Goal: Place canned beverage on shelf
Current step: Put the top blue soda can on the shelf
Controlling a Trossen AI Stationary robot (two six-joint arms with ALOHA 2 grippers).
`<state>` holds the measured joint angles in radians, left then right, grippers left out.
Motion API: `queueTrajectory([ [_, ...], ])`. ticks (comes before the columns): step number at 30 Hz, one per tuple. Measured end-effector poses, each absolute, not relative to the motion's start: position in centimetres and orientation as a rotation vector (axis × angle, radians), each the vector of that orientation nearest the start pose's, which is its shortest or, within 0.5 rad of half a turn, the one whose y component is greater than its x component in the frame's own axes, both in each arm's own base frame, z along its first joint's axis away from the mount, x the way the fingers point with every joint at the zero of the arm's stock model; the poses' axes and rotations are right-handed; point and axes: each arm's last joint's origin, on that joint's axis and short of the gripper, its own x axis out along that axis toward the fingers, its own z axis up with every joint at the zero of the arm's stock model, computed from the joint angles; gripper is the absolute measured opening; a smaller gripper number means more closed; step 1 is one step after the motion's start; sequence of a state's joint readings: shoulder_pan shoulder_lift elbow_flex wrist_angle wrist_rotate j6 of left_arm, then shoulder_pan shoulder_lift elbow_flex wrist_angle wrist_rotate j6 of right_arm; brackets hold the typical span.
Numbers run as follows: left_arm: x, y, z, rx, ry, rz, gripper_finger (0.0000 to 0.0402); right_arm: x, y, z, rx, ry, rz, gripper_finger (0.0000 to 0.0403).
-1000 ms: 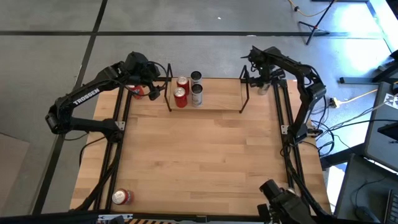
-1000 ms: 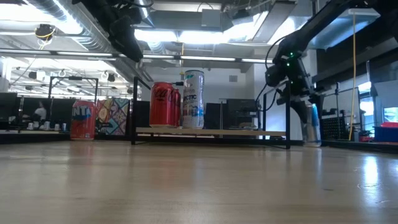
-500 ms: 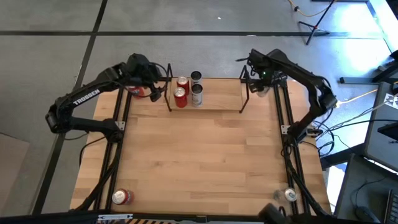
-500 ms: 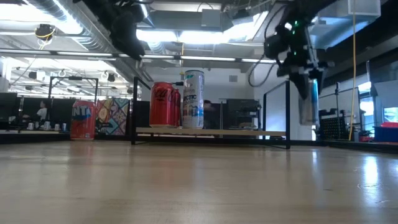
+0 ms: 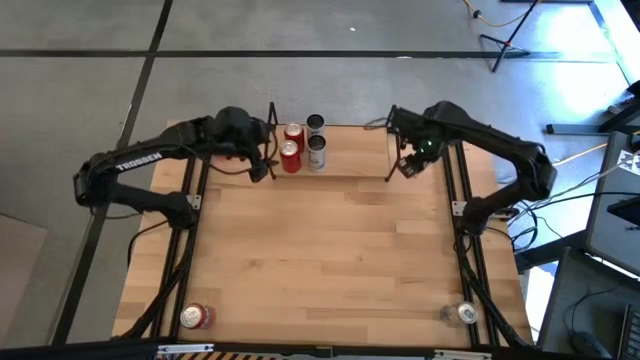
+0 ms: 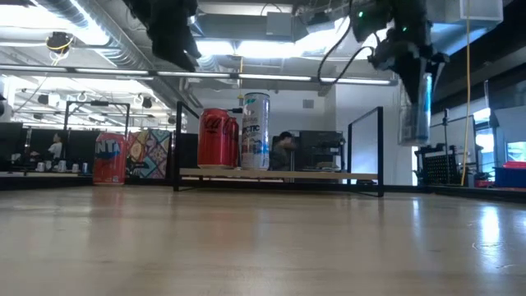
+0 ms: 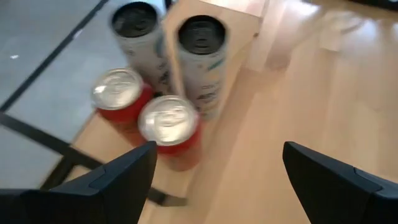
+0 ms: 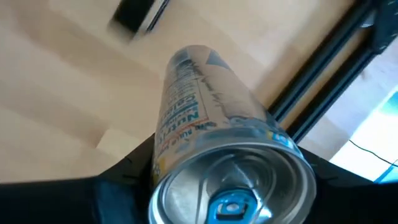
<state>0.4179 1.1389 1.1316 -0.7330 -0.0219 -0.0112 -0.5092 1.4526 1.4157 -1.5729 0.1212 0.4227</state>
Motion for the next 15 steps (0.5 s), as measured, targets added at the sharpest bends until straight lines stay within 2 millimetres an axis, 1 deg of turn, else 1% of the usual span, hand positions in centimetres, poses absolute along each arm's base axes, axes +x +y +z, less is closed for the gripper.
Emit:
queueTrajectory([
  [2, 21.0, 8.5, 33.6, -0.187, 0.722, 0.419, 0.0345, 20.2, -10.3, 32.0, 0.616, 1.491, -0.795, 0.0215],
  [8, 21.9, 5.5, 33.6, -0.303, 0.702, 0.376, 0.0345, 20.9, -6.0, 30.9, 0.558, 1.536, -0.630, 0.0219],
  [12, 22.4, 3.0, 33.7, -0.311, 0.688, 0.389, 0.0345, 22.6, -3.3, 29.9, 0.506, 1.465, -0.509, 0.0214],
  [15, 22.7, 1.4, 33.6, -0.293, 0.674, 0.413, 0.0345, 24.4, -1.8, 29.1, 0.512, 1.357, -0.448, 0.0216],
])
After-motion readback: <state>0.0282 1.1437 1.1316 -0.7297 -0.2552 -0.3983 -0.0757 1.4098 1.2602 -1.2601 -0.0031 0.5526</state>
